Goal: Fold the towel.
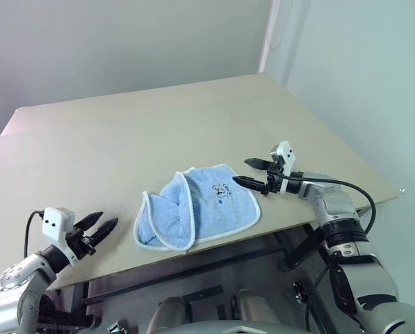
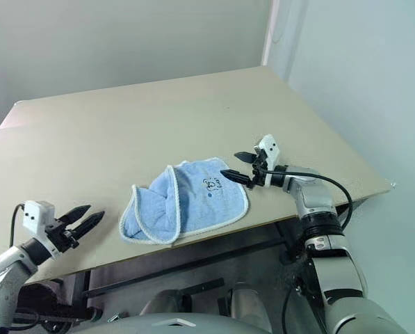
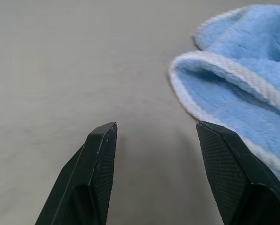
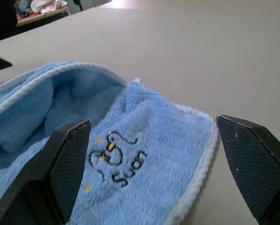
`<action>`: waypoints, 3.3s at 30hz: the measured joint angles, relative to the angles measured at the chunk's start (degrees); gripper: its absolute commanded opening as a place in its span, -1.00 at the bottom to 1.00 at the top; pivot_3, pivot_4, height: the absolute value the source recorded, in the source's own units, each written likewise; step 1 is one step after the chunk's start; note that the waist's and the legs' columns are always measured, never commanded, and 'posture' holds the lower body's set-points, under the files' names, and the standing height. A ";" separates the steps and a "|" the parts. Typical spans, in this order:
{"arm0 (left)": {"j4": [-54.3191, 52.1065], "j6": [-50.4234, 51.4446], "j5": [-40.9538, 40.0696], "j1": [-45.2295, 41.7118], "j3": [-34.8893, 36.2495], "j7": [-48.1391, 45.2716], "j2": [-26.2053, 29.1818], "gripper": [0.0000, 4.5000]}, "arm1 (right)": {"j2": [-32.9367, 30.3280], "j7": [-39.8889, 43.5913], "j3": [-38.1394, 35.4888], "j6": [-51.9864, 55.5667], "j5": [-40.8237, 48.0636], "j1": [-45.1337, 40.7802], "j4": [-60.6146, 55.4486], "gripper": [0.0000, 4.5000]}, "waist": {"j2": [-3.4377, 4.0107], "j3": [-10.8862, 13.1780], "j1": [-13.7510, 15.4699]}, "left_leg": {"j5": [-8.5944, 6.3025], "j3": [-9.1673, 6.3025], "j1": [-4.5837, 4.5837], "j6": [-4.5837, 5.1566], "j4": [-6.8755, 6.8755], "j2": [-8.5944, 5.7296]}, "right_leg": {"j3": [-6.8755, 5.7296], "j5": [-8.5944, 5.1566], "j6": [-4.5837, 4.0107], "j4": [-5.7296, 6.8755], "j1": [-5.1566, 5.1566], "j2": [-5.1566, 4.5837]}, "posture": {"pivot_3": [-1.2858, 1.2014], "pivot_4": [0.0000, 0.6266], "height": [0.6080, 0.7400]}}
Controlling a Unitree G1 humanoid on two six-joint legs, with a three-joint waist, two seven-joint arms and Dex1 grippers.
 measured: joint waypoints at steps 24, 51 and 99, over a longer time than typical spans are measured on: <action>-0.47 0.49 1.61 -2.46 -3.76 0.62 -1.33 0.27 | 9.04 -15.74 1.86 -2.66 -6.55 -17.67 30.45 0.99 | 0.00 0.00 -0.28 | -0.01 0.04 -0.03 0.04 0.00 -0.02 | 0.01 0.16 -0.25 0.02 -0.02 0.08 | 0.03 -1.00 1.00; -18.70 5.77 -2.82 -0.78 -2.02 -1.74 6.63 0.27 | 15.28 -26.22 2.32 -12.17 -16.64 -22.80 43.81 -1.00 | -0.04 -0.05 -1.63 | -0.01 -0.02 0.22 0.05 0.05 -0.01 | 0.08 0.15 -0.24 0.09 0.24 0.17 | 0.03 -1.00 1.00; -6.98 4.43 0.64 -16.54 -9.35 -5.50 8.02 -0.99 | 14.88 -27.82 -3.70 -14.51 -13.86 -23.00 43.87 -1.00 | -0.02 -0.04 -1.84 | 0.01 0.00 0.30 0.07 0.04 -0.02 | 0.19 0.06 -0.05 0.16 0.25 0.37 | 0.03 -1.00 1.00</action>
